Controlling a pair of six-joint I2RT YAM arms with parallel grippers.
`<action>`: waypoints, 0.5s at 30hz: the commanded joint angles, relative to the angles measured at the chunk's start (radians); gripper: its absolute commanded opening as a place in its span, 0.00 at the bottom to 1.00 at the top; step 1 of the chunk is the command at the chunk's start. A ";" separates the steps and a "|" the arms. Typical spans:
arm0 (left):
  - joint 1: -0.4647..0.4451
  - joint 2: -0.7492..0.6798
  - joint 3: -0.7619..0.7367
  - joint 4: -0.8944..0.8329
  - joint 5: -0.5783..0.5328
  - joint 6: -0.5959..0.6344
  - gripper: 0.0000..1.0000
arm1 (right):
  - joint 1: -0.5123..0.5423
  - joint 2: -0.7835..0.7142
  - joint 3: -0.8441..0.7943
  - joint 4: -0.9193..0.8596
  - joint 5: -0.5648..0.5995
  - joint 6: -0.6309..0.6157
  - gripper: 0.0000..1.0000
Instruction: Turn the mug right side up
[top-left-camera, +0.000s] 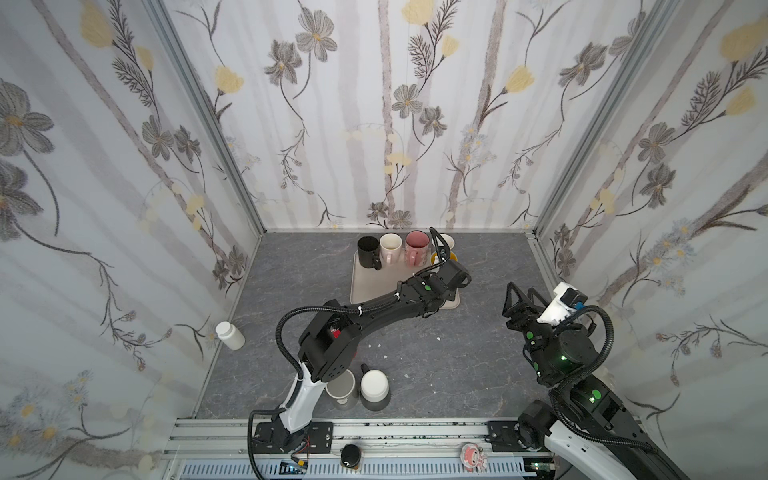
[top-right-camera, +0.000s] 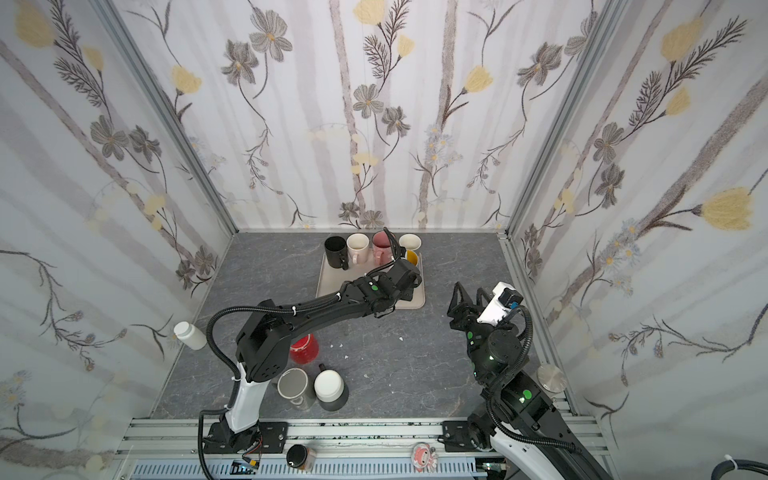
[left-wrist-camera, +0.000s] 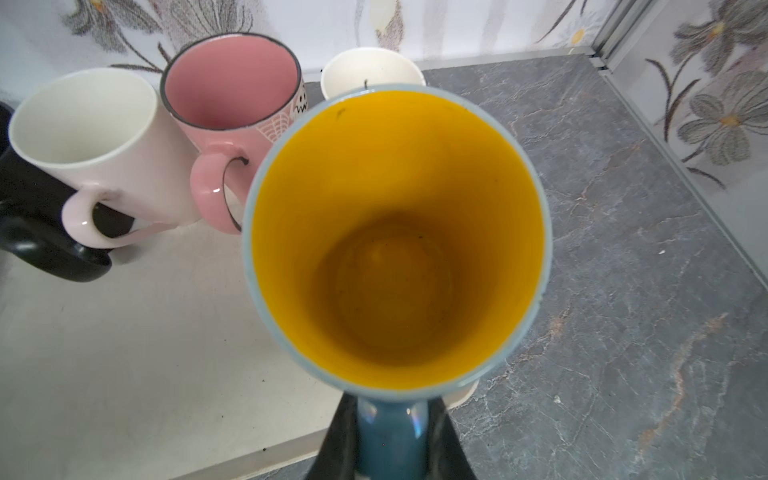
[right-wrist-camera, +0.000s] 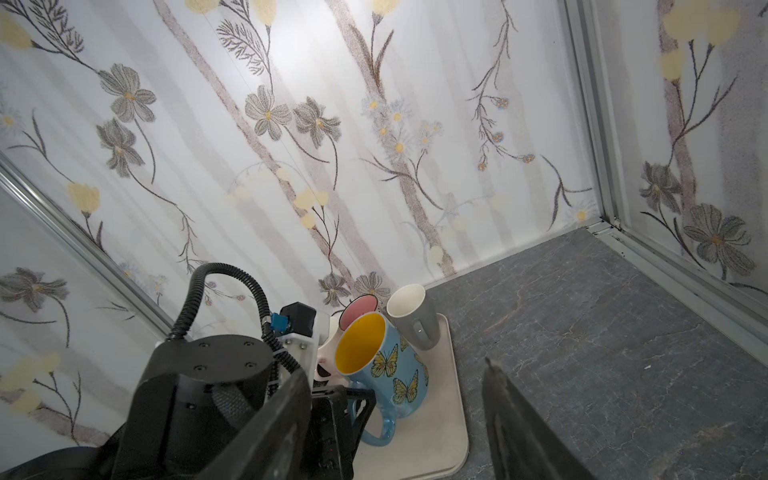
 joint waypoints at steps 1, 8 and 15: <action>-0.007 0.034 0.035 0.021 -0.079 -0.059 0.00 | -0.001 -0.018 -0.002 -0.013 0.031 -0.021 0.65; -0.020 0.119 0.110 -0.019 -0.103 -0.075 0.00 | -0.001 -0.058 -0.007 -0.042 0.043 -0.025 0.66; -0.024 0.195 0.180 -0.079 -0.121 -0.091 0.00 | -0.001 -0.089 -0.019 -0.057 0.058 -0.024 0.67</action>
